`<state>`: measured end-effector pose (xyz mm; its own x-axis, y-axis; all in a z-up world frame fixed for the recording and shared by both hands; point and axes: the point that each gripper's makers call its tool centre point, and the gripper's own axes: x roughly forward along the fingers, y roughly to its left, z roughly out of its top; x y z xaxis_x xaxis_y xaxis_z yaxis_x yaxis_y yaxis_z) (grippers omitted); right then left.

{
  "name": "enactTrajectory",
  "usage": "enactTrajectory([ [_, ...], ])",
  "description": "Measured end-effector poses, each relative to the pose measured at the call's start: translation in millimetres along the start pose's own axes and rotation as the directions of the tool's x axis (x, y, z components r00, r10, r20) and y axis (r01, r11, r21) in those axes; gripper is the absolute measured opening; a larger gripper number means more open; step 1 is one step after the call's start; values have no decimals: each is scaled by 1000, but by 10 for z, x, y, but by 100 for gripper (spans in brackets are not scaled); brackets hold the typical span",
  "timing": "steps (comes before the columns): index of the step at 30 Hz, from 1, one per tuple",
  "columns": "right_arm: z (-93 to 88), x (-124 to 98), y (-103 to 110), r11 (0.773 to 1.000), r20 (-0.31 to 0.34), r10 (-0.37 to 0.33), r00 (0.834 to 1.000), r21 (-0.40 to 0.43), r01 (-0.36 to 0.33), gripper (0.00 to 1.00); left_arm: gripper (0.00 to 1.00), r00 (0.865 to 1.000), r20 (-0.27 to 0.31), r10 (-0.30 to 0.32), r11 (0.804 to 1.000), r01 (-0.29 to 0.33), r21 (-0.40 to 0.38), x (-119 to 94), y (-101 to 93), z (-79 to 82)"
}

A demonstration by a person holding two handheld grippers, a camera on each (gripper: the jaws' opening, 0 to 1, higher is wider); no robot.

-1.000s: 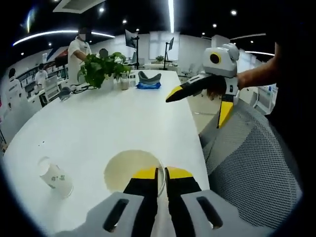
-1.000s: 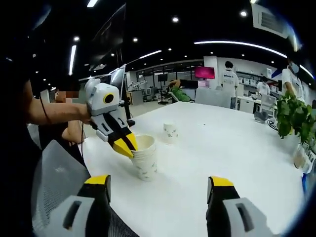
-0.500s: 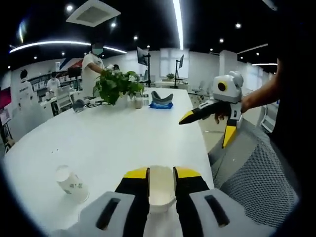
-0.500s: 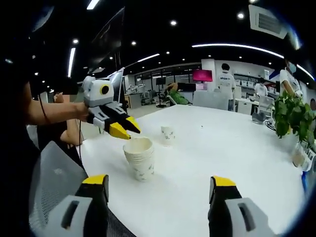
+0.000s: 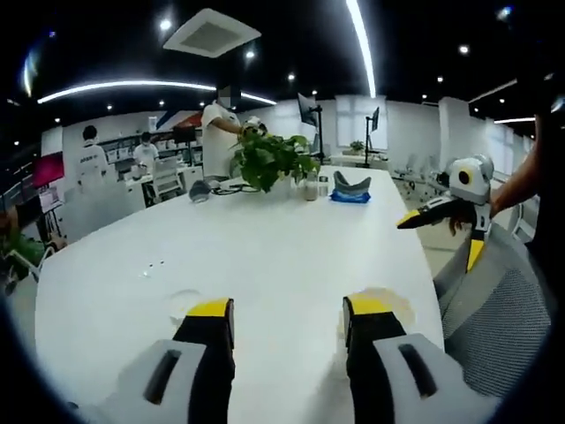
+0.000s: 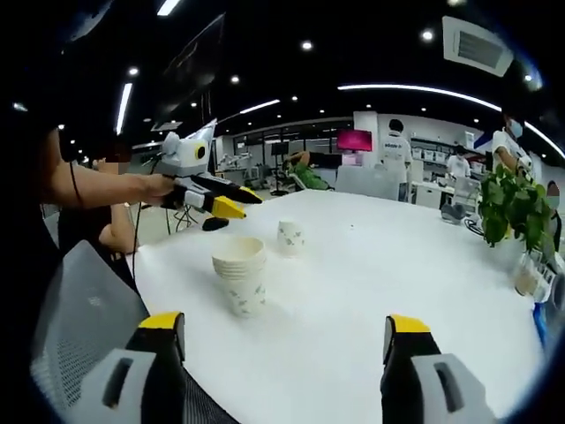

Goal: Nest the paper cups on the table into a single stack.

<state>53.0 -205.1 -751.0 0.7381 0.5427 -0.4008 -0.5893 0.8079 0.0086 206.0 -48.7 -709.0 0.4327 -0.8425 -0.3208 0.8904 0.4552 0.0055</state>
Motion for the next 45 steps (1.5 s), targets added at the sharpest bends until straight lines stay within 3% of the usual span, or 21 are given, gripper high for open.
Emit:
enactTrajectory([
  [9, -2, -10, -60, 999, 22, -34, 999, 37, 33, 94, 66, 994, 18, 110, 994, -109, -27, 153, 435, -93],
  [12, -16, -4, -60, 998, 20, -31, 999, 49, 30, 93, 70, 990, 1, 142, 988, -142, -63, 204, 678, -270],
  [16, -29, 7, -50, 998, 13, -28, 1000, 50, 27, 92, 79, 986, 3, 166, 981, -164, -106, 258, 758, -339],
  [21, -39, 5, -64, 998, 11, -32, 999, 53, 31, 91, 77, 978, -63, 196, 974, -202, -106, 370, 900, -569],
  [30, -105, 19, -66, 998, -13, -22, 1000, 51, 23, 88, 74, 965, -103, 242, 959, -254, -125, 623, 1036, -758],
  [45, -124, 12, -89, 998, -20, -39, 999, 43, 40, 84, 51, 961, -88, 261, 950, -272, -153, 817, 1153, -755],
])
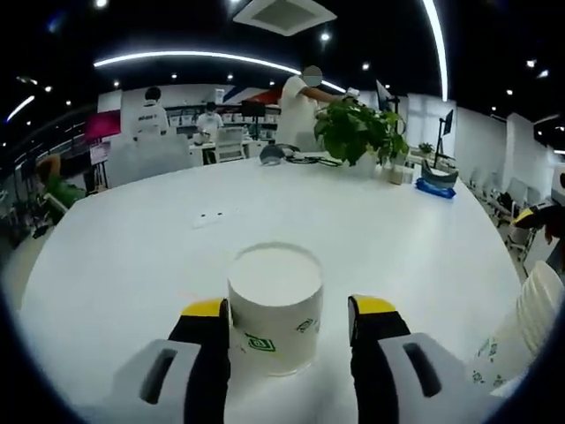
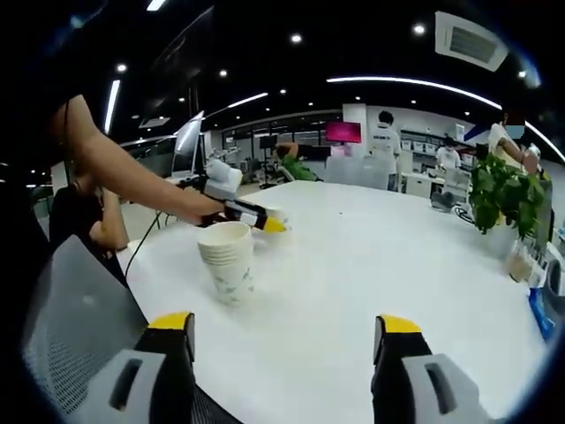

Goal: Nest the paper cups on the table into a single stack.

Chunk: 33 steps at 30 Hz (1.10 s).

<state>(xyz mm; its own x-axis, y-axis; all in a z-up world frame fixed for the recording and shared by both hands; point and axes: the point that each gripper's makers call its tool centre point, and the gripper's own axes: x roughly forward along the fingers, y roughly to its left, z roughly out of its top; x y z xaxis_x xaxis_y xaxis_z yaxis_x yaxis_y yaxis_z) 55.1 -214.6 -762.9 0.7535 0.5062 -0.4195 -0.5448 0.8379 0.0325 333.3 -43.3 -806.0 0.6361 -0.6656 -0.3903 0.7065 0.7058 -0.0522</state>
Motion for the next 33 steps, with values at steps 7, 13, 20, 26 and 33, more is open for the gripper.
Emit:
enactTrajectory([
  [7, -15, 8, 13, 1000, -9, 7, 1000, -4, -7, 83, 40, 1000, 7, 14, 1000, -14, -18, 9, 25, 25],
  [13, -15, 8, 18, 1000, -12, 6, 1000, -10, -6, 82, 38, 1000, 7, 16, 999, -16, -47, -13, 81, 13],
  [20, 13, -9, -17, 1000, -11, -20, 1000, 3, 20, 82, 37, 999, 41, 8, 998, -5, -55, -186, -39, 193],
  [26, 111, -17, -44, 999, -13, -33, 999, 17, 34, 81, 37, 996, 85, 18, 998, -13, -59, -385, -85, 393],
  [33, 399, 18, 75, 1000, 24, 6, 1000, 14, -6, 76, 37, 994, 106, 15, 997, -6, -78, -700, -315, 676],
])
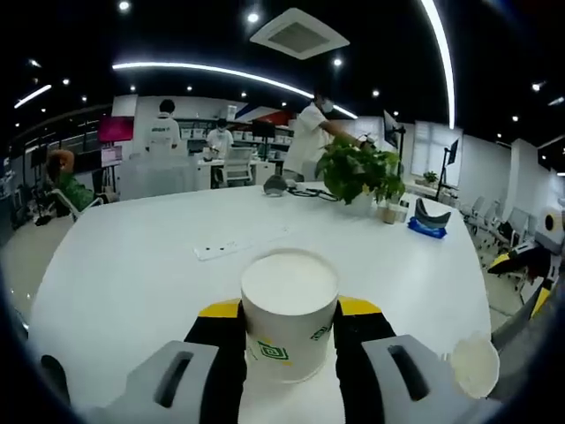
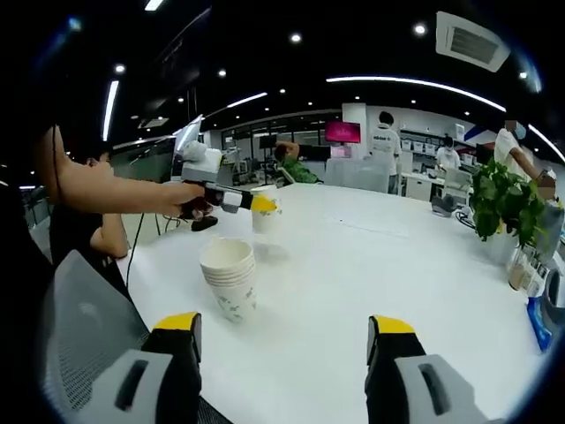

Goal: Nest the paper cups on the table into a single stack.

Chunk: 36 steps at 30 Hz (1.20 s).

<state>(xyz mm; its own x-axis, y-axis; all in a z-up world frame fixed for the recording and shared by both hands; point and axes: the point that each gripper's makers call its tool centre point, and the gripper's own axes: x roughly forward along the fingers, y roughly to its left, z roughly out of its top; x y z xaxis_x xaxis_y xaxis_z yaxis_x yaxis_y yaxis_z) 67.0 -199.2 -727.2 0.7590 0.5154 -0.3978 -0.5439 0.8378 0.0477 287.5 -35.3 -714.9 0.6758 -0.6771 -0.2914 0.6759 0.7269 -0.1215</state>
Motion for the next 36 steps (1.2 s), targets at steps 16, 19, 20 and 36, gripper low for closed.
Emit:
enactTrajectory([
  [16, 547, 191, 328, 991, 145, 131, 981, 17, -135, 59, 37, 990, 56, -130, 988, 135, -80, -653, -581, 363],
  [19, 582, 234, 458, 981, 153, 193, 969, -7, -194, 57, 37, 982, 60, -180, 981, 184, -68, -739, -733, 392],
  [20, 587, 252, 518, 975, 152, 220, 964, -28, -218, 57, 37, 977, 64, -204, 977, 207, -57, -776, -827, 415],
  [36, 554, 379, 834, 922, 138, 385, 913, -25, -385, 48, 37, 890, -4, -456, 887, 455, 74, -1119, -1483, 327],
])
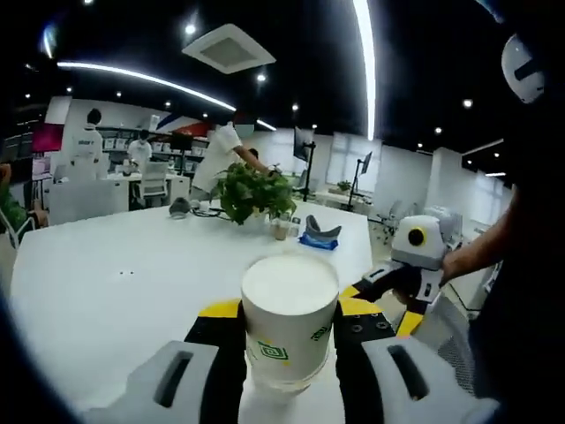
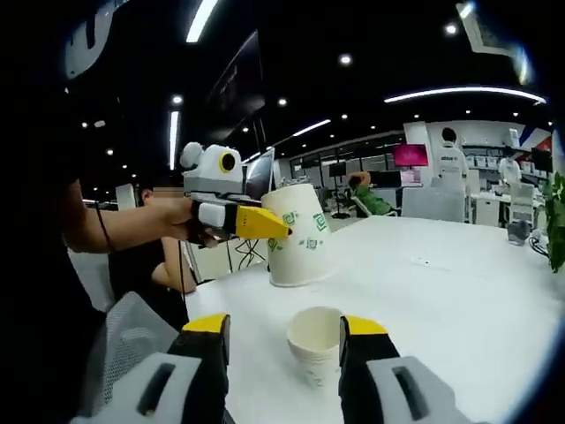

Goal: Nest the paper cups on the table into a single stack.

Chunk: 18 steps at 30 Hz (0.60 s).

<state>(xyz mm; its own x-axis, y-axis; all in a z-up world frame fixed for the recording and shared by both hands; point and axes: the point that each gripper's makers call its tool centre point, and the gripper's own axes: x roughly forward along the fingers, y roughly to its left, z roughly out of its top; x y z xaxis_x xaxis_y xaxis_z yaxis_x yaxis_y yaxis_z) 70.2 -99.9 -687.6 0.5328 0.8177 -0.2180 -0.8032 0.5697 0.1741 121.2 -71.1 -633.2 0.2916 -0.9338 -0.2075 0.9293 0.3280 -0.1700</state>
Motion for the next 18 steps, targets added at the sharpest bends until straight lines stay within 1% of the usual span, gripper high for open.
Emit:
enactTrajectory([
  [1, -4, 9, 8, 1000, 2, 8, 1000, 10, -8, 48, 37, 1000, -7, -15, 1000, 15, 12, -9, -37, -14],
  [4, -7, 43, 133, 995, 11, 77, 997, 64, -78, 43, 37, 999, -14, -48, 998, 48, 31, -40, -120, -28],
  [7, -8, 69, 211, 989, 15, 111, 994, 92, -112, 43, 37, 995, -12, -95, 995, 95, 42, -75, -205, -28],
  [9, 36, 92, 298, 979, 39, 156, 987, 128, -160, 43, 37, 991, -10, -131, 990, 131, 48, -79, -278, -18],
  [10, 43, 95, 311, 977, 41, 164, 986, 134, -168, 43, 37, 989, -10, -145, 988, 146, 51, -85, -303, -17],
  [11, 65, 101, 346, 970, 51, 184, 982, 151, -190, 43, 37, 987, -11, -161, 985, 161, 54, -88, -332, -20],
  [14, 110, 105, 384, 965, 71, 200, 977, 159, -209, 42, 37, 984, -14, -180, 982, 180, 61, -95, -370, -34],
  [15, 147, 97, 381, 965, 89, 193, 977, 163, -206, 42, 37, 981, -13, -191, 980, 192, 60, -100, -392, -45],
  [18, 179, 76, 385, 963, 99, 194, 976, 170, -209, 40, 37, 977, -8, -214, 975, 214, 57, -121, -424, -53],
])
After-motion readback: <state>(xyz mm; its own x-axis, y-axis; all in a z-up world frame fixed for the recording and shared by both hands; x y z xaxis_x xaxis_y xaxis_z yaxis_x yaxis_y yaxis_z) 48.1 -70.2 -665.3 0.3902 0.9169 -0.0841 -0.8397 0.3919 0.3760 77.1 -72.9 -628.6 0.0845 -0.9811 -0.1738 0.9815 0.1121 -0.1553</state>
